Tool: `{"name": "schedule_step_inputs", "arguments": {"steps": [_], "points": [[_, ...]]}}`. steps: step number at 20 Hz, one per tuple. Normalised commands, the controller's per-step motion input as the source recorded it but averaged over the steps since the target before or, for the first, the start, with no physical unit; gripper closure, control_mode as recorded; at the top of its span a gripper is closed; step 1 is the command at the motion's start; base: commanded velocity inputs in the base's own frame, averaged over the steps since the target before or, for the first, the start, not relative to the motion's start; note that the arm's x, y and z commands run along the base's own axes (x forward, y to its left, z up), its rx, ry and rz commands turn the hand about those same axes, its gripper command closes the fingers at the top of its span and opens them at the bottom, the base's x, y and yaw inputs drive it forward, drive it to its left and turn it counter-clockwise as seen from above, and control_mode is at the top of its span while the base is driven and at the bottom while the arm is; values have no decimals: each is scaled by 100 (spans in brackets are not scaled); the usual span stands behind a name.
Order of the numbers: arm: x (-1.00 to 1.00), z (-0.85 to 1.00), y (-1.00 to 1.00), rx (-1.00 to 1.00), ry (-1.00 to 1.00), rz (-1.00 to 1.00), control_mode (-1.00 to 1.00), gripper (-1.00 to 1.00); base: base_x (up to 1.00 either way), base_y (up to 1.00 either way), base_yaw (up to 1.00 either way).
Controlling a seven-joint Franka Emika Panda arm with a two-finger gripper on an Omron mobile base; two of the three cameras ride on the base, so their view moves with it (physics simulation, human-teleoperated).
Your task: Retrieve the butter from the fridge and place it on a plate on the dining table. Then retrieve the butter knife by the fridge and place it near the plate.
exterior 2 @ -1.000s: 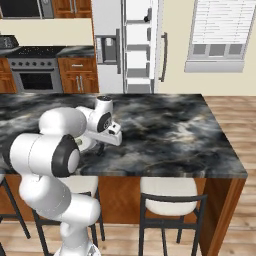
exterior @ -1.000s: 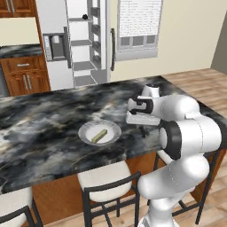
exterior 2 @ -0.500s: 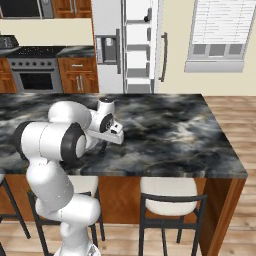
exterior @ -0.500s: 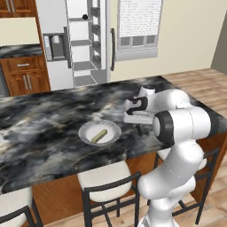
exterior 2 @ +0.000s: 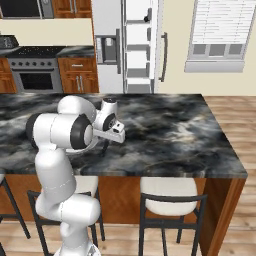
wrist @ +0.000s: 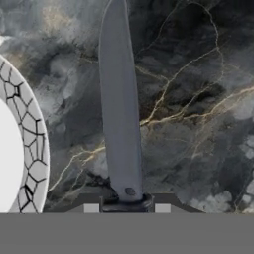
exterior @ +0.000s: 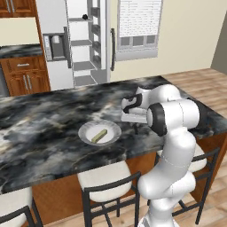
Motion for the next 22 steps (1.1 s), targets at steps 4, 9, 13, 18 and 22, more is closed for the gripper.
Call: {"name": "schedule_step_inputs", "arguments": {"steps": [4,9,13,18,22], "points": [[6,-28,4,2,0,0,-100,100,0,0,0],[8,-15,4,0,0,0,-100,100,0,0,0],[7,-11,5,-1,0,0,-100,100,0,0,0],[14,-14,0,-2,0,0,-100,100,0,0,0],[16,-22,4,-2,0,0,-100,100,0,0,0]]}}
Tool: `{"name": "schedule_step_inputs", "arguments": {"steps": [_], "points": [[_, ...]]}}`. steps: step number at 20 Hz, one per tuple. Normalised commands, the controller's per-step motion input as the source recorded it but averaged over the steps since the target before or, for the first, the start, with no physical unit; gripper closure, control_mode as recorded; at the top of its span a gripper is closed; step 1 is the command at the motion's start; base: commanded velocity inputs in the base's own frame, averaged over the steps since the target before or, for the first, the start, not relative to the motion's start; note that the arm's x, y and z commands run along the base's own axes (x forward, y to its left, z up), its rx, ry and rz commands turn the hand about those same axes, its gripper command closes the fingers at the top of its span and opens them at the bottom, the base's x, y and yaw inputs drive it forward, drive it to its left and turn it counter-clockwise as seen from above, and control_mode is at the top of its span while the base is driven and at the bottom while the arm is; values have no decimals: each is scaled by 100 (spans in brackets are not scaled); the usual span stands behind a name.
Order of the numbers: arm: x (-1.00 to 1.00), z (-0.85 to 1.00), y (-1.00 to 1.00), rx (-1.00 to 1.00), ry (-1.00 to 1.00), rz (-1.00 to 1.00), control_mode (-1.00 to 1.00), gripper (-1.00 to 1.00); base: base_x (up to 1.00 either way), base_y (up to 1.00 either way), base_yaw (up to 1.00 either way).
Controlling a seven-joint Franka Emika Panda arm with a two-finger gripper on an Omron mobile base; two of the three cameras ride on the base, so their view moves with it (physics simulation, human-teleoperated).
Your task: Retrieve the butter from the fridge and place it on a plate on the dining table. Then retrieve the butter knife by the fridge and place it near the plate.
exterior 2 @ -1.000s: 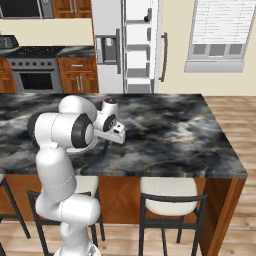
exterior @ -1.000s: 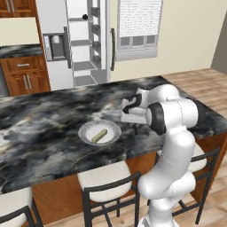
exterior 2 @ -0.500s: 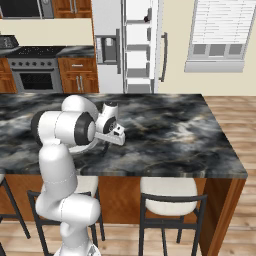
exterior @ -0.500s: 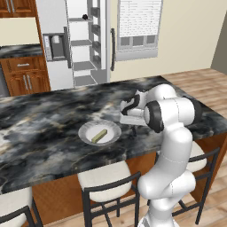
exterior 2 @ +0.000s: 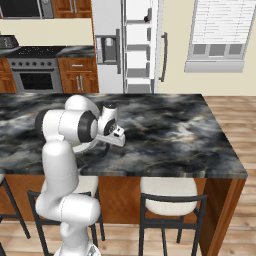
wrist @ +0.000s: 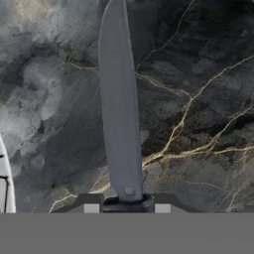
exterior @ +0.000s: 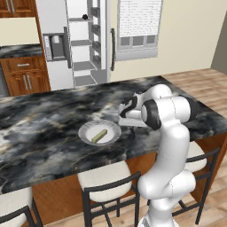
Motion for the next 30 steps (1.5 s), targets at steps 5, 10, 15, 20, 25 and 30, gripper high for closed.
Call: {"name": "schedule_step_inputs", "arguments": {"steps": [5,10,15,20,25,30], "points": [[17,-23,1,-2,0,0,-100,100,0,0,0],[15,-22,2,-1,0,0,-100,100,0,0,0],[10,-16,2,0,0,0,-100,100,0,0,0],[8,-19,9,0,-2,0,-100,100,0,0,0],[2,-5,12,0,0,0,-100,-100,0,0,0],[2,-2,6,0,0,0,-100,-100,0,0,0]]}}
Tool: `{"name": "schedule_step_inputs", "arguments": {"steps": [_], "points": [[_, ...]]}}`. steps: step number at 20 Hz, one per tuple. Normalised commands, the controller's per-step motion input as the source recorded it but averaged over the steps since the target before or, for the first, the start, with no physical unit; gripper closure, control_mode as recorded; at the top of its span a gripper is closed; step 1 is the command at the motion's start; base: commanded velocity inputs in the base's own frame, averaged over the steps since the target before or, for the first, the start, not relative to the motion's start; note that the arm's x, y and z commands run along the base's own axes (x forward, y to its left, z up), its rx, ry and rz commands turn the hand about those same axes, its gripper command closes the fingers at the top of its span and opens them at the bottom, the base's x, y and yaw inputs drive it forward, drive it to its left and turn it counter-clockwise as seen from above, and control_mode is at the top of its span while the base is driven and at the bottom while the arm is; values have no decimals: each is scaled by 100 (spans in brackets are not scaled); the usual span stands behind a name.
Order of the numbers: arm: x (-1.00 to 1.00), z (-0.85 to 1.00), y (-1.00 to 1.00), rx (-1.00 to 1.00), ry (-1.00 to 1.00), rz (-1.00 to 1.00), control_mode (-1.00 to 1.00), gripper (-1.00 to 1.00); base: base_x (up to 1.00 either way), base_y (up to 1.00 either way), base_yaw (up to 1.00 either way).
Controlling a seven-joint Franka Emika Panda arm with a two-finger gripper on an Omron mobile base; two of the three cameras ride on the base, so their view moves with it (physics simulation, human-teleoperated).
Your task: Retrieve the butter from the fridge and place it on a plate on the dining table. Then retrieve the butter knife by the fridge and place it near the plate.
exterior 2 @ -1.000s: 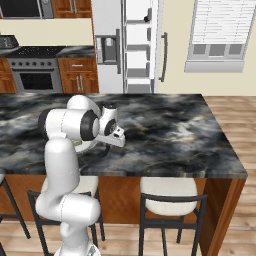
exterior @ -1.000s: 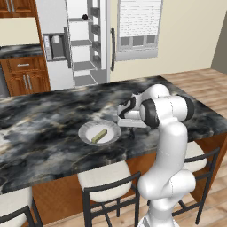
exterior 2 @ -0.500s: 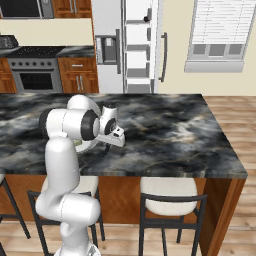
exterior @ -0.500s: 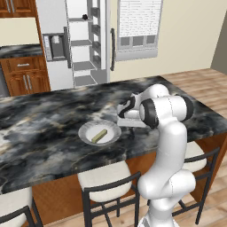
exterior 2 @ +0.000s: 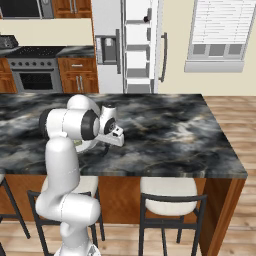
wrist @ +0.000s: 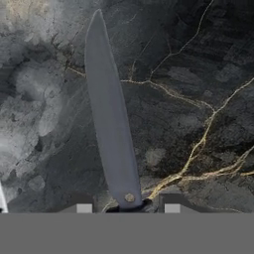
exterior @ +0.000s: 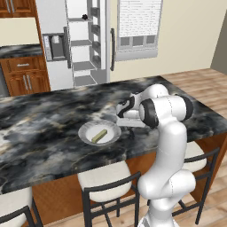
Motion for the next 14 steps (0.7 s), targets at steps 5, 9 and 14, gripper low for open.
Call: {"name": "schedule_step_inputs", "arguments": {"steps": [5,9,14], "points": [[0,0,0,0,0,0,-100,-100,0,0,0],[0,0,0,0,0,0,-100,-100,0,0,0],[-4,12,-3,-2,0,0,-100,-100,0,0,0]]}}
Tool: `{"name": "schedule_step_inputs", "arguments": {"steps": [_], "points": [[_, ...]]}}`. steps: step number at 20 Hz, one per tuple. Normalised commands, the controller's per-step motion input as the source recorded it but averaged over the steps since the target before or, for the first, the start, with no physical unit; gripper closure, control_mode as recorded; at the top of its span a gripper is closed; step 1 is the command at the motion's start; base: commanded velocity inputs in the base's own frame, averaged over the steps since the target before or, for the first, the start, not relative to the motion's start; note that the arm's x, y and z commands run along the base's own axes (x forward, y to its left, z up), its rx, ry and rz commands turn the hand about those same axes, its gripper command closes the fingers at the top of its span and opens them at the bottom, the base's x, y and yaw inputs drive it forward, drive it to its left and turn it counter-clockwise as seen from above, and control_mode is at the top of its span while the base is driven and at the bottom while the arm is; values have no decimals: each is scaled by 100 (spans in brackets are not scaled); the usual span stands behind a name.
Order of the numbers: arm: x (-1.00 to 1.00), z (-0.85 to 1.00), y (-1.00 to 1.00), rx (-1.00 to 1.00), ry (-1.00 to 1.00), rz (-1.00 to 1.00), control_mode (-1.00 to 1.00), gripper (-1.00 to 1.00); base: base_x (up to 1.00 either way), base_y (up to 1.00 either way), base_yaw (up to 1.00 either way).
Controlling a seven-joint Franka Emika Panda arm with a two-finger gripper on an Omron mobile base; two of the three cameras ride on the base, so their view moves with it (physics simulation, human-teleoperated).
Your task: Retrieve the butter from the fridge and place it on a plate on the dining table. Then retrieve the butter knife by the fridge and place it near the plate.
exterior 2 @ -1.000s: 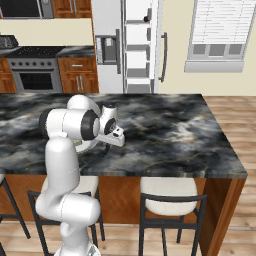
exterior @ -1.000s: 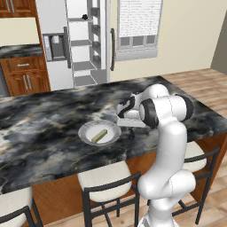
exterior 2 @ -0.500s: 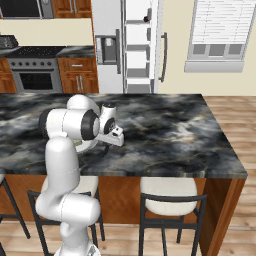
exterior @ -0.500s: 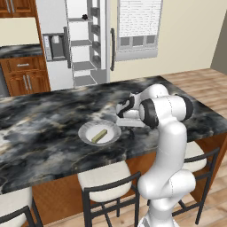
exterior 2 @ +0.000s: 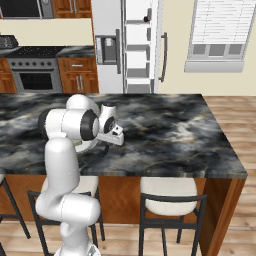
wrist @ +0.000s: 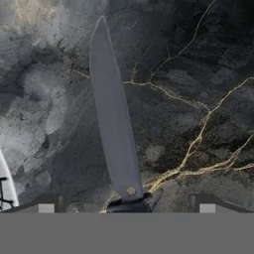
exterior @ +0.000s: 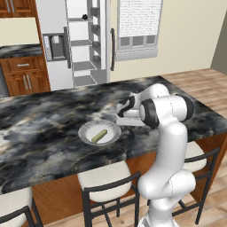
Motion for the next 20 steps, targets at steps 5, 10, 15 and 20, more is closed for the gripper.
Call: {"name": "schedule_step_inputs", "arguments": {"steps": [5,10,15,20], "points": [[-15,60,-13,-10,0,0,-100,-100,0,0,0],[-85,86,0,-4,-2,0,-100,-100,0,0,0],[-100,84,0,0,-15,0,-100,-100,0,0,0],[-100,80,0,-1,-20,3,-100,-100,0,0,0]]}}
